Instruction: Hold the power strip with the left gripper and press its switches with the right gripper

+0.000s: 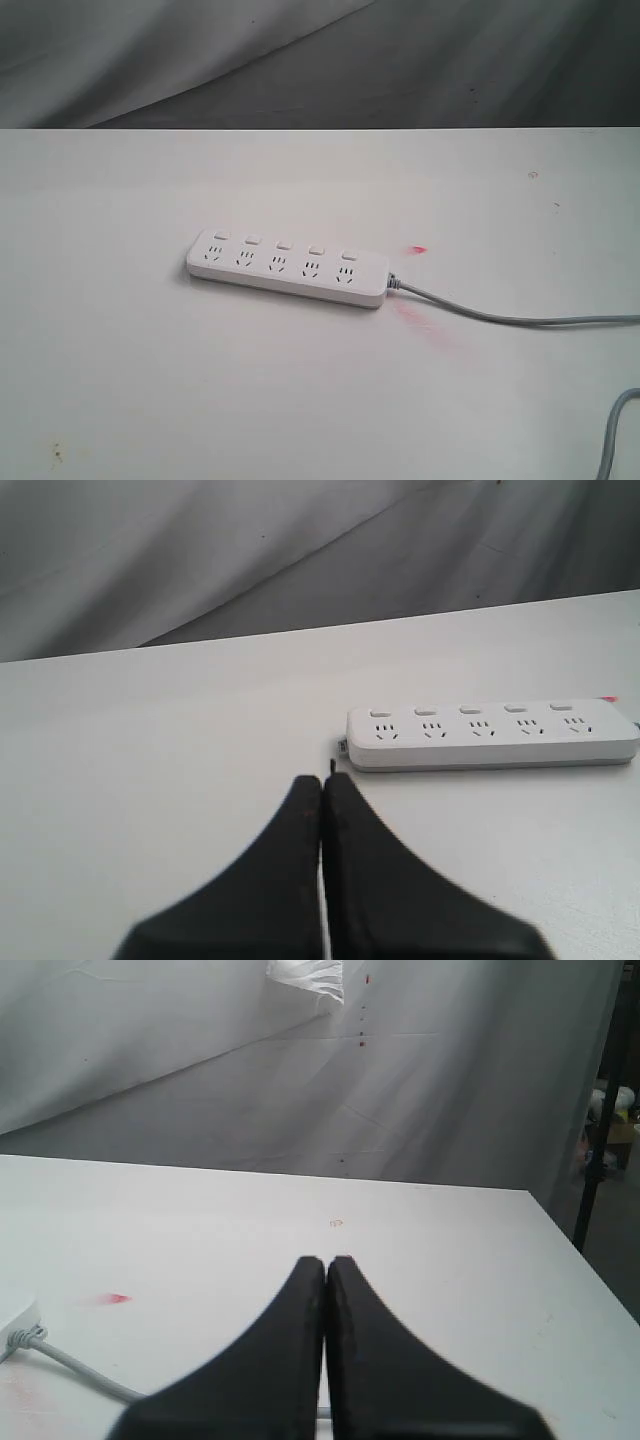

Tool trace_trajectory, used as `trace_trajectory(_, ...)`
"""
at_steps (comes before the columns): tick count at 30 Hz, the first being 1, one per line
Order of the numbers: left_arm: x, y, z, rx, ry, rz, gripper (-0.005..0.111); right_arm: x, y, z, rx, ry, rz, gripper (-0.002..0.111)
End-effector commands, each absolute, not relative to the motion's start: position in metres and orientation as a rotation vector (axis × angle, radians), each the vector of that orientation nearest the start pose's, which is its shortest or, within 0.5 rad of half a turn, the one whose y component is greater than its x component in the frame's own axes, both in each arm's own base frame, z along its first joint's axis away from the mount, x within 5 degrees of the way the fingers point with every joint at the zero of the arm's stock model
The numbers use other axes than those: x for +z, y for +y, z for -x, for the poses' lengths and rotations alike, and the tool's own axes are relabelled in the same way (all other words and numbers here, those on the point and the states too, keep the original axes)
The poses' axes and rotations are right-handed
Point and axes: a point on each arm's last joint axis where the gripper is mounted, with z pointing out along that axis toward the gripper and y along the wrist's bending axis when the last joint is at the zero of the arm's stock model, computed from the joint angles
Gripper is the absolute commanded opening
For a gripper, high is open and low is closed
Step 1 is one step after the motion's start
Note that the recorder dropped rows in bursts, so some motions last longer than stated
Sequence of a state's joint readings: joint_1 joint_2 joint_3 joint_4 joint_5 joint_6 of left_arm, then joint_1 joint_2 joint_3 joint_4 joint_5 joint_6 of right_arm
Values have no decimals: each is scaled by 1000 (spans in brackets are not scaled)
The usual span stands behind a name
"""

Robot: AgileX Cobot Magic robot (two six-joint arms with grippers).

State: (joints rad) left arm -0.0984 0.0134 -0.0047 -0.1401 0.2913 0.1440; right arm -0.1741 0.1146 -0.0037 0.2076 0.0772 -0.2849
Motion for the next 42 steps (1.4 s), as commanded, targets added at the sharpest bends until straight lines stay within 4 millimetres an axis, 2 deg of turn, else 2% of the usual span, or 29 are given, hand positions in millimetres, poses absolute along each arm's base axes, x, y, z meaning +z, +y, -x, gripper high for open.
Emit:
trace_trajectory(1, 187, -9, -54, -105, 1769, -125, 1, 200, -10, -65, -186, 1666, -73, 0)
trace_trajectory(23, 187, -9, -55, -105, 1773, -126, 1, 200, -10, -65, -186, 1666, -73, 0)
trace_trajectory(31, 179, -10, -71, -97, 1957, -128, 1, 200, -10, -65, -186, 1666, -73, 0)
trace_trajectory(37, 217, -13, -91, -97, 1976, -130, 1, 200, -10, -65, -186, 1666, -73, 0)
trace_trajectory(42, 242, -13, -104, -89, 1872, -114, 1, 200, -10, -65, -186, 1666, -73, 0)
